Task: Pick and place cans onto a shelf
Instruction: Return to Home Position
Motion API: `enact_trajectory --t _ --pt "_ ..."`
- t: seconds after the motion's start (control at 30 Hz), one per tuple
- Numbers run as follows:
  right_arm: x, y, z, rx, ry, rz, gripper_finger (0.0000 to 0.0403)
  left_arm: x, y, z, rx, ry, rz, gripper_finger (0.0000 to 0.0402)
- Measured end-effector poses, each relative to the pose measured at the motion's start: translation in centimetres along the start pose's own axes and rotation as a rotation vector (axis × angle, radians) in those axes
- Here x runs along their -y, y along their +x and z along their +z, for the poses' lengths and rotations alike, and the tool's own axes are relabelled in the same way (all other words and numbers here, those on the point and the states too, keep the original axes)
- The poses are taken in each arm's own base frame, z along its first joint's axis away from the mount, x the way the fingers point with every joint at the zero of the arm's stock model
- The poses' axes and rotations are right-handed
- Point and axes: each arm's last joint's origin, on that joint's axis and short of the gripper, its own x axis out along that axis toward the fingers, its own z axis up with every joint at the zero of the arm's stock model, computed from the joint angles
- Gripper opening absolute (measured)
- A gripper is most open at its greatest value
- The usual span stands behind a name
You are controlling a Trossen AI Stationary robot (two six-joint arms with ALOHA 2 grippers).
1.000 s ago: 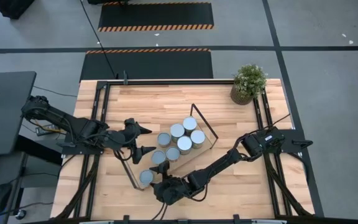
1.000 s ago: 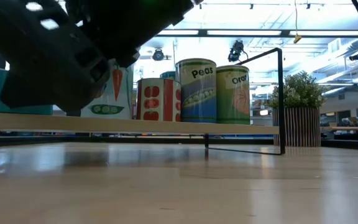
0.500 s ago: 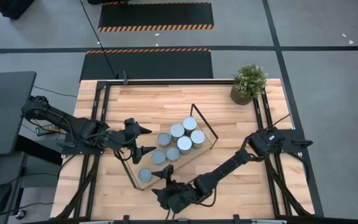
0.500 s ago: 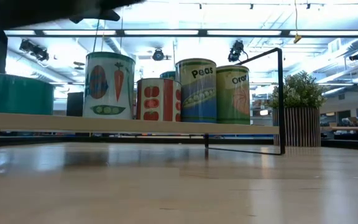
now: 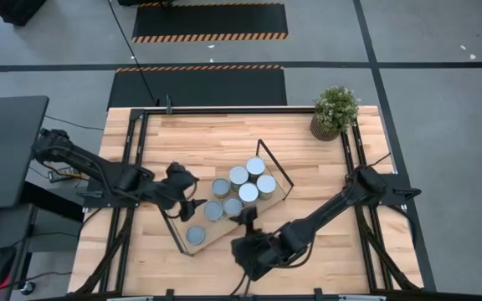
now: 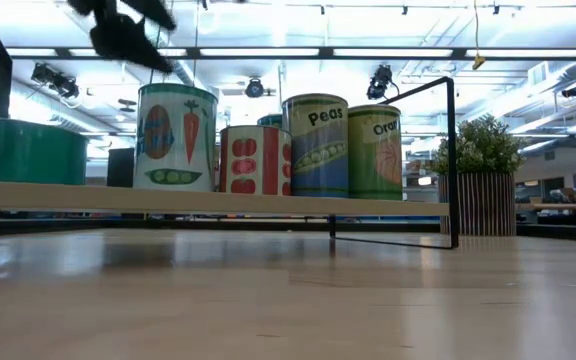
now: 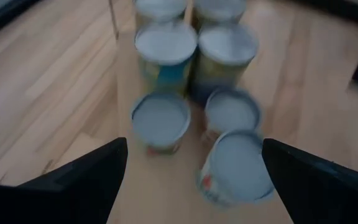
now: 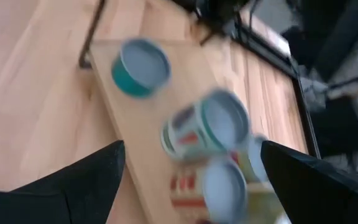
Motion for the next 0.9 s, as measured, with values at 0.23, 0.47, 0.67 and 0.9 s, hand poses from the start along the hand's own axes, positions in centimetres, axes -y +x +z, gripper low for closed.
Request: enact_trajectory --t 0.23,0.47,0.67,0.9 --pt "1.7 -1.9 -2.8 -0.143 0.047 -0.025 0.0383 0.7 1.8 -0.9 -0.062 0.021 0.033 0.0377" --pt "0.9 -3.0 -6.0 -0.2 0.042 -0.039 0.0383 0.8 2.0 -0.9 -0.067 -0.001 0.021 0.0377" --pt "1.0 -5.1 -7.7 -0.178 0.079 -0.031 0.0383 1.5 1.9 -0.4 -0.014 0.041 -0.037 0.0377" --pt "4.1 -8.2 -11.0 -0.123 0.165 -0.075 0.0383 3.4 0.8 1.5 0.233 0.153 -0.15 0.0377"
